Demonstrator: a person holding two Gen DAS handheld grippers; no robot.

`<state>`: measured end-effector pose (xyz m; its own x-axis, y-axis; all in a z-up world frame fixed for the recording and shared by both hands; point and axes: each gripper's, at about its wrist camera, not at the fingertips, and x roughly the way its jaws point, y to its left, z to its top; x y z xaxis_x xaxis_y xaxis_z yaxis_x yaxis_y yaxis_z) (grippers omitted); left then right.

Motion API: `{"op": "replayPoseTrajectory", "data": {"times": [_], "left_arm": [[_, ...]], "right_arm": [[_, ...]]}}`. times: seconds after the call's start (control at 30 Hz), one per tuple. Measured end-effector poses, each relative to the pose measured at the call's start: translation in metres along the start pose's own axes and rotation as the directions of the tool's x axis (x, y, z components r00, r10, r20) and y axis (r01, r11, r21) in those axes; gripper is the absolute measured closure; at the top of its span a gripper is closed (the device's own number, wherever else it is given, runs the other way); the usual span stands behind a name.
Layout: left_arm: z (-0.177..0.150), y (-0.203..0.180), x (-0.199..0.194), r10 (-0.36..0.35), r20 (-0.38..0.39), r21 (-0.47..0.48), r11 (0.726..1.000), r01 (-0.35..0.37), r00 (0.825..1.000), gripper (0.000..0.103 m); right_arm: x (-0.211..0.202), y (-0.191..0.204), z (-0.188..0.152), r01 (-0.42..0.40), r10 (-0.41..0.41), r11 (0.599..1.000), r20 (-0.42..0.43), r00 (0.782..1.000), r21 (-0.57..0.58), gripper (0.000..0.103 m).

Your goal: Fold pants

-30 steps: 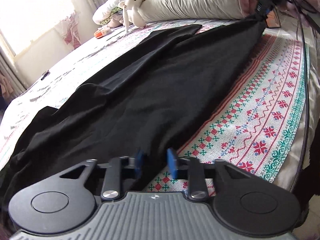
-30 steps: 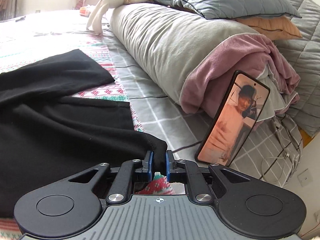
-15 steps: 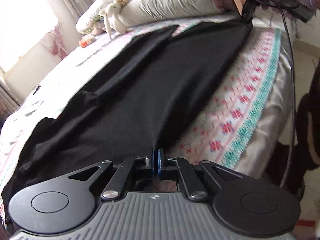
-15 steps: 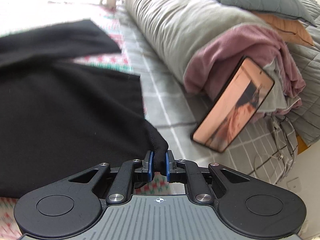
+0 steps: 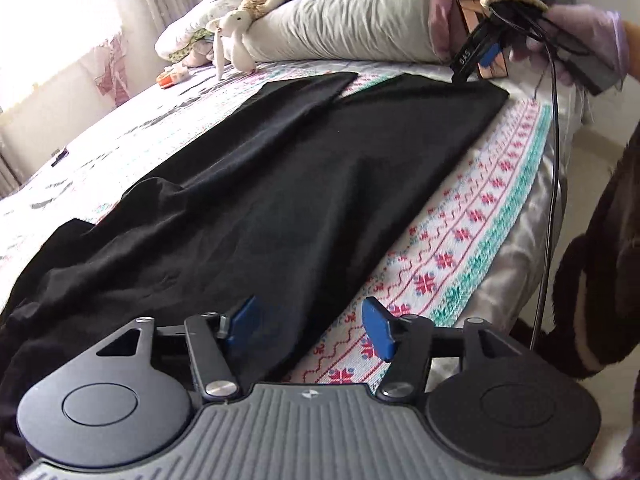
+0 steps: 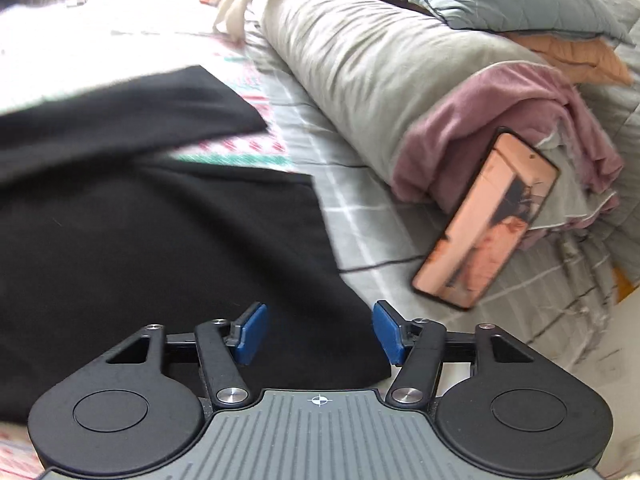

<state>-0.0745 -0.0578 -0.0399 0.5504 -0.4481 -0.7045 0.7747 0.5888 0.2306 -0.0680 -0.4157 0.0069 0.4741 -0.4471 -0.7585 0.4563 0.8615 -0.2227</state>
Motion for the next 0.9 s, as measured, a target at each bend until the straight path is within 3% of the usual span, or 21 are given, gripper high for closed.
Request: {"op": "replayPoseTrajectory", "data": {"times": [0.17, 0.27, 0.47, 0.63, 0.9], "left_arm": [[0.009, 0.014, 0.004, 0.030, 0.002, -0.113, 0.993, -0.030, 1.000, 0.006], [0.017, 0.025, 0.009, 0.063, 0.001, -0.158, 0.985, -0.062, 0.998, 0.000], [0.047, 0.054, 0.030, 0.072, -0.035, -0.236, 0.969, -0.078, 0.997, 0.000], [0.085, 0.079, 0.057, 0.102, -0.038, -0.260, 0.960, -0.108, 0.994, 0.000], [0.154, 0.105, 0.137, 0.116, -0.073, -0.238, 0.962, -0.130, 0.991, 0.000]], "right_arm": [[-0.004, 0.011, 0.016, -0.109, 0.108, 0.992, 0.018, 0.994, 0.064, 0.028], [0.000, 0.018, 0.027, -0.157, 0.155, 0.982, 0.027, 0.988, 0.104, 0.024], [0.020, 0.027, 0.044, -0.230, 0.230, 0.951, 0.022, 0.973, 0.208, 0.022], [0.034, 0.036, 0.063, -0.258, 0.254, 0.940, 0.047, 0.966, 0.225, 0.022], [0.048, 0.044, 0.085, -0.300, 0.300, 0.908, 0.046, 0.953, 0.293, 0.020]]}}
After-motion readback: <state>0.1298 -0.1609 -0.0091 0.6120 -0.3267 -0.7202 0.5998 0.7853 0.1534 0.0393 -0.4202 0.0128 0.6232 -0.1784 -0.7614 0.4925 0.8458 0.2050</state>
